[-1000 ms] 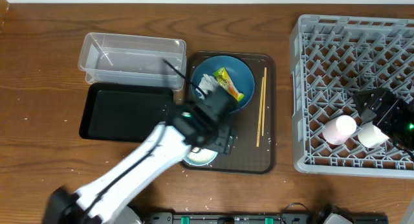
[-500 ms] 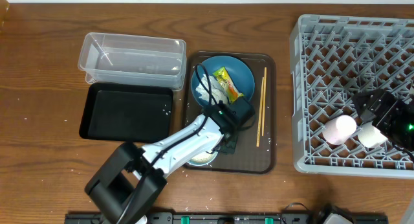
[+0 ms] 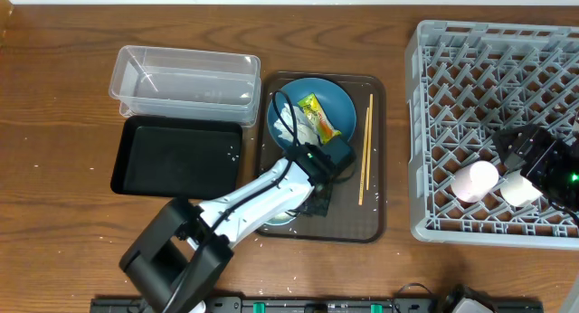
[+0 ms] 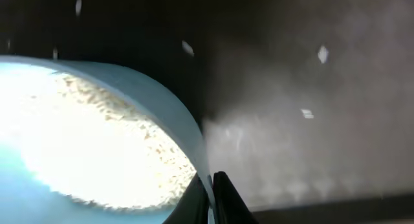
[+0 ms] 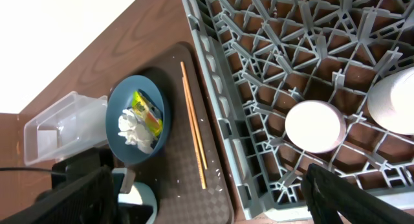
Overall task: Sort waste into correct bins and load items into the dishwasher rack
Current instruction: 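Grasp the white bowl of rice with the left gripper, then tip the bowl over the black tray to pour out the rice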
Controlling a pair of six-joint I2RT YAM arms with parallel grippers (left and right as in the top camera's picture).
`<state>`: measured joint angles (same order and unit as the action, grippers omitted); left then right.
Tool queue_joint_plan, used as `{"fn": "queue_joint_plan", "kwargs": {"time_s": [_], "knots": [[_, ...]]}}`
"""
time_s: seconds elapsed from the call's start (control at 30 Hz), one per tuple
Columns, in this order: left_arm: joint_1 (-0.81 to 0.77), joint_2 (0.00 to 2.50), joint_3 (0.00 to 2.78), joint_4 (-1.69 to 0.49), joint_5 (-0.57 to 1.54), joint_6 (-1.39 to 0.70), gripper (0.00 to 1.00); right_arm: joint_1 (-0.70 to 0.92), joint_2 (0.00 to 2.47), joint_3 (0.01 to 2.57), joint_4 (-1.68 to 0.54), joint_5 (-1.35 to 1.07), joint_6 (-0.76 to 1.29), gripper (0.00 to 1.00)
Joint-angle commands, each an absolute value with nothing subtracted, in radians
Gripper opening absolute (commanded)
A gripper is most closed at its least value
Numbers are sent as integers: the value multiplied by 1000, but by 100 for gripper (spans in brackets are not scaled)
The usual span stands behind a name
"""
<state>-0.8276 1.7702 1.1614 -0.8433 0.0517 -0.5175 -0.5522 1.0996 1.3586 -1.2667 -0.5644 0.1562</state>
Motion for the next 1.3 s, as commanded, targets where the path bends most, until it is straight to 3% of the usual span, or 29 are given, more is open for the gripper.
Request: {"fn": "queue_joint_plan", "kwargs": {"time_s": [0.0,0.23,0.43,0.67,0.9,1.27], "knots": [[-810,1663,1239,-891,131,-479,6,-546,1100,1367,-1267,-564,160,91],[-564,1441,1260,-930,326,-363,6,-546,1100,1367,-1267,-564,160,91],[-163,1420,1259,-934,732,-182,6,-546,1100,1367,-1267,-564,160,91],[189,1564,1239,-946,1232,-3,6,-546,1100,1367,-1268,-564,161,91],[322,1747,1165,-945,1571,162,6,-546,1100,1367,-1268,-565,171,91],[410,1812,1125,-950,1573,202,6,-546,1100,1367,-1271,-564,171,90]]}}
